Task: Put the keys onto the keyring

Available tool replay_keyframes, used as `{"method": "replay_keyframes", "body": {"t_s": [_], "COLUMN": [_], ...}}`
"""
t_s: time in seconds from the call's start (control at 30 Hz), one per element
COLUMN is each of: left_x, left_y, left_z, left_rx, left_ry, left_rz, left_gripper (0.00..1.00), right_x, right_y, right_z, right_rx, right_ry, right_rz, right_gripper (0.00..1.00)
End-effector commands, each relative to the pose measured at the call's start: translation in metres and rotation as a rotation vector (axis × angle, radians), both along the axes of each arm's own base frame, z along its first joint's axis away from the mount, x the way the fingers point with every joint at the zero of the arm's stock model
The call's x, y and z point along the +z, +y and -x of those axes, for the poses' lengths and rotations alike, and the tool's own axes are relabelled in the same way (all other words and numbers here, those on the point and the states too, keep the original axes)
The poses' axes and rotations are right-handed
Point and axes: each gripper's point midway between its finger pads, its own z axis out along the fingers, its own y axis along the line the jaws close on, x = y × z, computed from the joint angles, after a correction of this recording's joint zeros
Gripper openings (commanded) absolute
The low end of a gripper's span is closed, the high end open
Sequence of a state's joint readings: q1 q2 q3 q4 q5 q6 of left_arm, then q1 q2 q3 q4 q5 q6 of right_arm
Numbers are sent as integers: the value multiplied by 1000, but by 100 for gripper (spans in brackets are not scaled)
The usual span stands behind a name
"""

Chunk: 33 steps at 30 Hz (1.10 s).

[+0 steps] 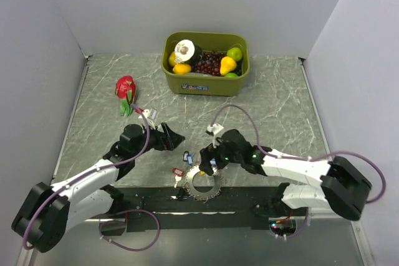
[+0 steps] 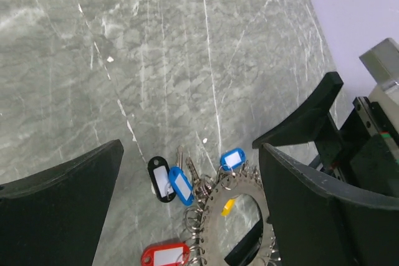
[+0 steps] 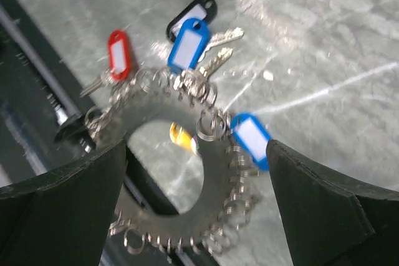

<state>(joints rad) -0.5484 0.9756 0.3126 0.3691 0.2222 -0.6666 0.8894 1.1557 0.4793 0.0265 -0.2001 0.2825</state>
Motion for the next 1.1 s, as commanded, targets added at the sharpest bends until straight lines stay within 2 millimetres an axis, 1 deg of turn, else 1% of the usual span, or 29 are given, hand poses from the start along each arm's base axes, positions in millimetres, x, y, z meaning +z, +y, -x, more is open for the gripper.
{"method": "replay_keyframes", "body": {"t_s": [0.0, 0.03, 0.07, 0.1, 0.17, 0.2, 0.23, 0.3, 0.33, 0.43, 0.5, 0.6, 0.7, 0.8, 0.87, 0.97, 1.07], "left_x": [7, 1, -2, -8, -11, -14, -11, -9, -10, -11, -12, -13, -15, -13, -14, -13, -13], "left_y": [-4, -3, 1, 4, 11, 13, 18, 18, 19, 17, 16, 15, 14, 14, 14, 12, 11], "left_z": [-8, -5, -7, -6, -9, -7, -10, -10, -10, -9, -7, -4, -2, -5, -5, -4, -3], "left_rx": [-61, -77, -62, -59, -38, -41, -30, -38, -39, -58, -71, -83, -89, -91, -96, -107, -115], "left_ry": [12, 30, 45, 54, 83, 98, 90, 100, 104, 112, 117, 121, 124, 123, 124, 125, 122], "left_rz": [32, 37, 46, 50, 77, 89, 108, 127, 122, 114, 113, 122, 126, 114, 112, 121, 128], "left_gripper": [98, 99, 99, 99, 99, 99, 99, 98, 98, 98, 97, 96, 96, 97, 96, 96, 96], "right_x": [10, 10, 6, 4, 5, 2, 5, -1, 0, -13, -17, -23, -31, -41, -45, -47, -45], "right_y": [25, 30, 33, 38, 46, 47, 51, 49, 53, 54, 55, 56, 54, 52, 53, 56, 60], "right_z": [-16, -15, -13, -5, 2, 14, 16, 23, 28, 39, 45, 56, 62, 72, 80, 84, 90], "right_rx": [-11, 4, 11, 34, 70, 103, 116, 128, 153, 186, 203, 223, 211, 236, 262, 270, 296], "right_ry": [-60, -72, -76, -81, -84, -76, -88, -82, -87, -48, -25, 2, 27, 60, 84, 105, 133], "right_rz": [52, 55, 68, 76, 87, 112, 116, 161, 169, 228, 242, 257, 283, 326, 323, 313, 293], "right_gripper": [100, 100, 100, 100, 99, 98, 98, 94, 93, 88, 84, 83, 83, 82, 81, 78, 70]}}
